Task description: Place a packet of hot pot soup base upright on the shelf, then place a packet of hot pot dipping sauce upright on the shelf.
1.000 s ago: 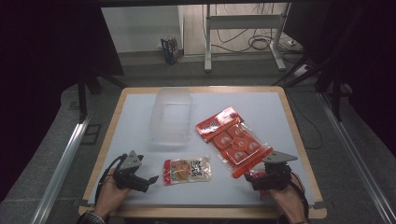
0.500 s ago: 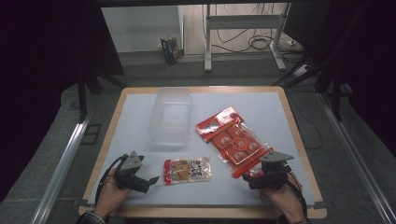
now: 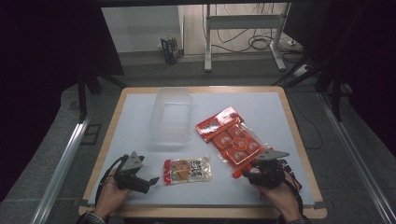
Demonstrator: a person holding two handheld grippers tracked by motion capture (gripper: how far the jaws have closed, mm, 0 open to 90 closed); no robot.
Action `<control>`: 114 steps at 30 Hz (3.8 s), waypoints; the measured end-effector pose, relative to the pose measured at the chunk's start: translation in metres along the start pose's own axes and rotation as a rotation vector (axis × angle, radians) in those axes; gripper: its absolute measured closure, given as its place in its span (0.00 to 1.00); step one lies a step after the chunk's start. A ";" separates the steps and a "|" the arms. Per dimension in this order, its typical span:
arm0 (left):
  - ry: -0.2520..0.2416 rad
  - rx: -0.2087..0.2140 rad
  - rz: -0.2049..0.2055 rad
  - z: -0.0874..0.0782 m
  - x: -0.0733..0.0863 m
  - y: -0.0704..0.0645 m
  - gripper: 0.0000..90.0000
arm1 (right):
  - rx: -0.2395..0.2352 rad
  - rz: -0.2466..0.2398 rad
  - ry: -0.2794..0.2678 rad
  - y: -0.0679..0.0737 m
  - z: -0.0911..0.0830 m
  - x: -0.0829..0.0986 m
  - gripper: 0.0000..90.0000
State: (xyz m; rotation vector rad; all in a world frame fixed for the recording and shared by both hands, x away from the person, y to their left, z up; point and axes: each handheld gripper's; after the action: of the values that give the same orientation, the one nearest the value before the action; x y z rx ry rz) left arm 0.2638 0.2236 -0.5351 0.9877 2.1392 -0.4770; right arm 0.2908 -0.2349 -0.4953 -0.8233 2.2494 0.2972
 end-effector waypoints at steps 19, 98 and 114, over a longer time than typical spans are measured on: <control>0.011 -0.005 0.004 0.000 0.002 -0.001 0.01 | 0.017 -0.046 0.041 0.000 0.012 -0.007 0.83; 0.043 -0.024 0.030 0.006 -0.001 -0.003 0.02 | 0.246 0.127 0.092 -0.080 0.039 -0.033 0.98; 0.052 -0.022 0.035 0.007 -0.001 -0.004 0.02 | 0.198 0.111 0.119 -0.056 0.054 -0.034 0.99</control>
State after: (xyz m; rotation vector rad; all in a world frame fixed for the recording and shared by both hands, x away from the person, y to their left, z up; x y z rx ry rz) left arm 0.2643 0.2168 -0.5385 1.0338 2.1645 -0.4143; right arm 0.3752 -0.2389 -0.5091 -0.6284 2.3944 0.0762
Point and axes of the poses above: each handheld gripper's, and its own axes: z roughly forward along the jaws, x roughly out of its underside, y roughly to its left, and after that the axes turned 5 degrees about x, right-handed
